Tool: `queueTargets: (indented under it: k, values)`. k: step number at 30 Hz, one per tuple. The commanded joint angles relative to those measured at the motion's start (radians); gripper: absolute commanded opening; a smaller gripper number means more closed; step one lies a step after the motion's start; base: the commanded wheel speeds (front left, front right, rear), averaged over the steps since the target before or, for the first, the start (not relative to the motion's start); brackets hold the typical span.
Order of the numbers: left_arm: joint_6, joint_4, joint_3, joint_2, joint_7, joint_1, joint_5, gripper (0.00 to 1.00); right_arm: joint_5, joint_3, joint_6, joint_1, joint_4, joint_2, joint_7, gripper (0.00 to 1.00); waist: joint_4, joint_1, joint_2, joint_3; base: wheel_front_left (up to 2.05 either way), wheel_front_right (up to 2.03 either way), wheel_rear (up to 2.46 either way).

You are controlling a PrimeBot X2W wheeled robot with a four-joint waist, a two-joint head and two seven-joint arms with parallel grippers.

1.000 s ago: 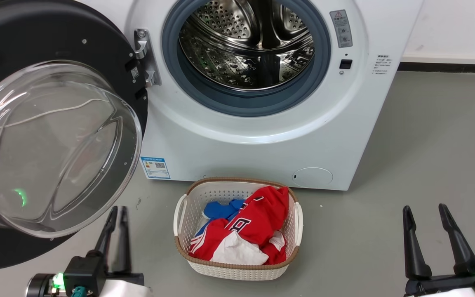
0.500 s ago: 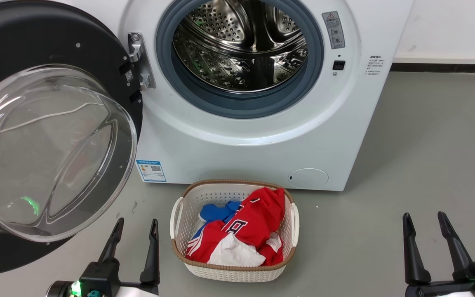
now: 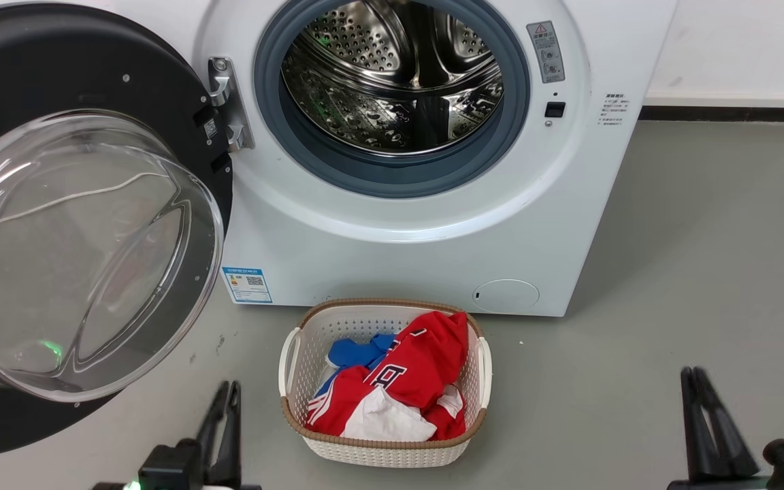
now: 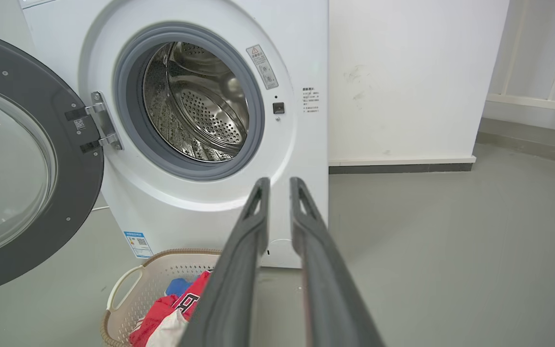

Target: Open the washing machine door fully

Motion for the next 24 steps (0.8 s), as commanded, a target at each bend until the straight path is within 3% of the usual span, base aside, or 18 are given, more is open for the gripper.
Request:
queueTargets:
  k: [1,24]
  values:
    - [-0.001,0.005,0.003,0.000,0.004,-0.002,-0.014,0.00,0.013,0.001,0.000,0.000,0.003,0.000,0.002,0.00,0.000,0.0000,-0.0001,0.000,0.00,0.00,0.00]
    - [-0.029,0.039,0.044,-0.001,0.110,-0.065,-0.446,0.00,0.451,0.012,0.000,-0.085,0.078,-0.024,0.083,0.00,-0.006,0.0000,-0.0001,0.004,0.00,0.00,0.00]
